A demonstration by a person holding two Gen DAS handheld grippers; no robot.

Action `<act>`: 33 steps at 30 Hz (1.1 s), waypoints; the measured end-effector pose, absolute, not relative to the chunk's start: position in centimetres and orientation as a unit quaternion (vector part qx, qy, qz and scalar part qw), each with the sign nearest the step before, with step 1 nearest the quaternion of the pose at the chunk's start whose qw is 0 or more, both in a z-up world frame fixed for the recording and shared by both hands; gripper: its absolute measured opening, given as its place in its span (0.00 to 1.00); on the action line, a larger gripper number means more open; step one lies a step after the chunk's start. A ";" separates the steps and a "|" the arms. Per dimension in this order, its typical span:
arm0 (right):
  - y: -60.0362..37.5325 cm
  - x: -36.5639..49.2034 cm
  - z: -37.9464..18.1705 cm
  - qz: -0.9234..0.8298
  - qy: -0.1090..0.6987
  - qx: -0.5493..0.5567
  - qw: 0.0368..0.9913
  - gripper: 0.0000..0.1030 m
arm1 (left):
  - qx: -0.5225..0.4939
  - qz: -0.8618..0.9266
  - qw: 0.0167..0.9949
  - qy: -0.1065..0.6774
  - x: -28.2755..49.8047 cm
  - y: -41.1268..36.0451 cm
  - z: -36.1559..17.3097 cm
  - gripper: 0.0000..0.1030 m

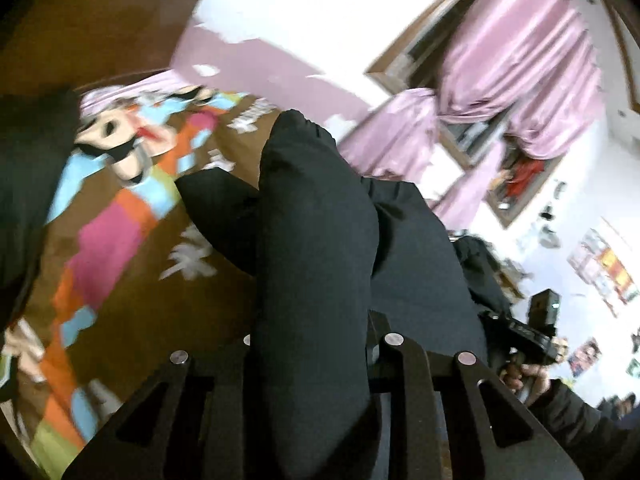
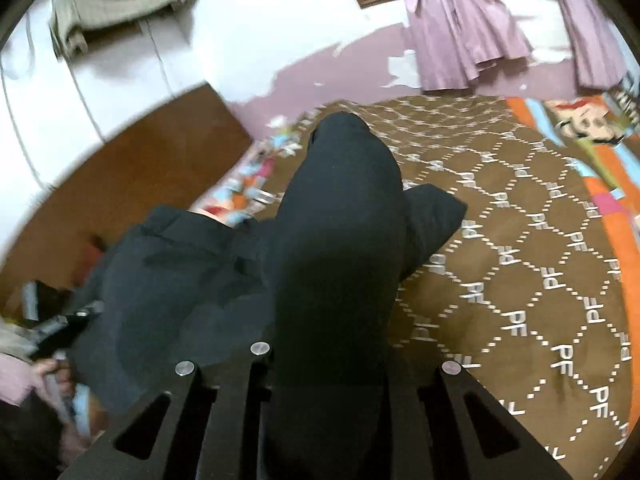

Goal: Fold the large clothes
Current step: 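Lay the folded jacket down on the bed and open both grippers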

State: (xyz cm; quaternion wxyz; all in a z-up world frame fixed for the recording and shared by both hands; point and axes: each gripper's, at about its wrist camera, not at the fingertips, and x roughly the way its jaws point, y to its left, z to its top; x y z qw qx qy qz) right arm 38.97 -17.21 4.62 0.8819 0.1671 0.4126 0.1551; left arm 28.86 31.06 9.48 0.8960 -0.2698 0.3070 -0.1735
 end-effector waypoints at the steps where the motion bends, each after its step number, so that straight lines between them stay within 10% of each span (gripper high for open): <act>1: -17.3 38.9 3.8 0.144 0.418 0.166 0.881 0.18 | -0.269 -0.159 0.894 0.323 29.1 31.4 8.1 0.21; 7: -17.4 38.1 1.8 0.109 0.432 0.133 0.885 0.37 | -0.286 -0.129 0.885 0.345 29.3 32.1 4.3 0.34; 11: -17.7 37.7 1.4 0.067 0.436 0.127 0.888 0.79 | -0.250 -0.096 0.895 0.357 29.1 31.1 4.7 0.47; 15: -17.4 36.6 2.5 0.017 0.417 0.096 0.904 0.95 | -0.234 -0.038 0.901 0.364 28.1 31.1 4.8 0.73; 22: -15.7 33.5 6.3 0.012 0.356 0.075 0.931 0.99 | -0.173 0.018 0.929 0.326 25.0 29.3 7.5 0.98; 33: -13.8 27.9 12.6 0.040 0.293 0.087 0.951 1.00 | -0.076 0.020 0.960 0.268 20.4 22.7 12.2 0.98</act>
